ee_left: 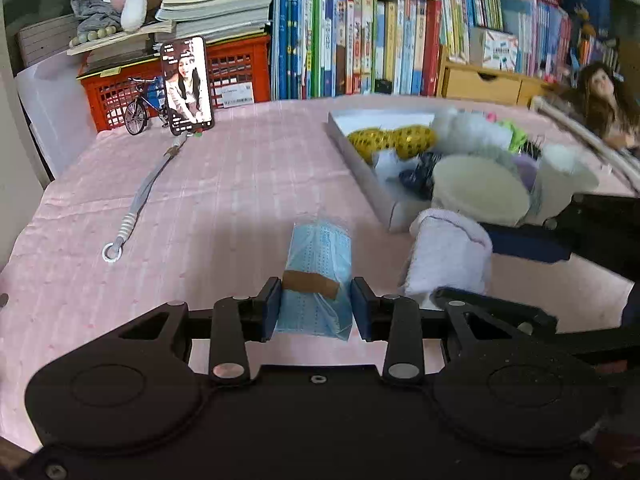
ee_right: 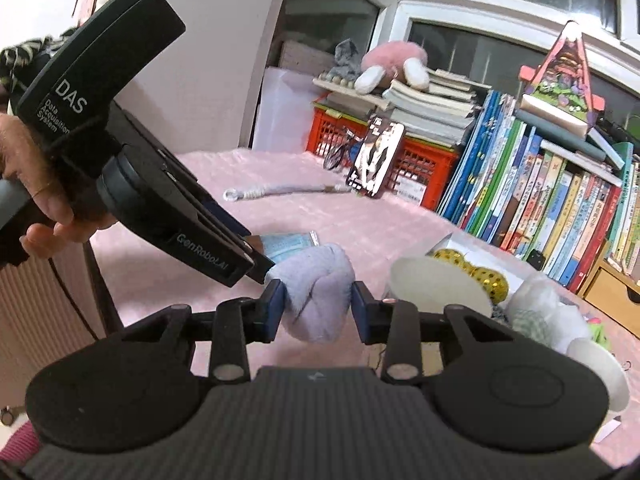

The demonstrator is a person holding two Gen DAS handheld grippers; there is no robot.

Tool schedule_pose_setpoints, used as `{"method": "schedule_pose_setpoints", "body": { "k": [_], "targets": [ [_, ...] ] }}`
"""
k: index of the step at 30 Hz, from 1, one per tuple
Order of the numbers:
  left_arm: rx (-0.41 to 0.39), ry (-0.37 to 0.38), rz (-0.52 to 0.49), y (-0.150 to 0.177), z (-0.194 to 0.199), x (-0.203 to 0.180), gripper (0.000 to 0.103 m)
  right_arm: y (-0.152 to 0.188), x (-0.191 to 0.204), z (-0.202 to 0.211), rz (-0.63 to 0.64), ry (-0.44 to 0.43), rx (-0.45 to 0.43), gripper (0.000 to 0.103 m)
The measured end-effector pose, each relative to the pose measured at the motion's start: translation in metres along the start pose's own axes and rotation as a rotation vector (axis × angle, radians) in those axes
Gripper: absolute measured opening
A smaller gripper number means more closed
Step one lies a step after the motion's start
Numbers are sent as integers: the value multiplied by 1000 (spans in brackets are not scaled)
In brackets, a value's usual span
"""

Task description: Organize soft objects

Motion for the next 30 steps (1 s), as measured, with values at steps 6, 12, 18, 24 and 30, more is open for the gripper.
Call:
{"method": "schedule_pose_setpoints", "body": {
  "k": [6,12,18,24,30],
  "targets": [
    [-29,17,7,-14,11,-16,36,-6,-11,14,-41,14,-36,41],
    [-70,36,10,-28,20,-39,36,-10,-30,29,-99,48,-62,42],
    [-109,51,-8,-43,23,-65,36,-12,-56,44,-183,94,-84,41],
    [-125,82,-20,-55,18,-90,36,-9,-80,55,-256,135,-97,24],
    [-114,47,-16,-55,8,-89,36,3,-92,58,-306,168,-82,24]
  ]
}}
Point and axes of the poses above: each gripper's, at about its wrist camera, not at the fingertips, and z roughly against the way its jaws point, x to its left, y to its underside, the point moved 2 cm from there along -z, roughly the way its jaws point, and after that the axes turned 3 degrees about x, right-handed, at the moved point
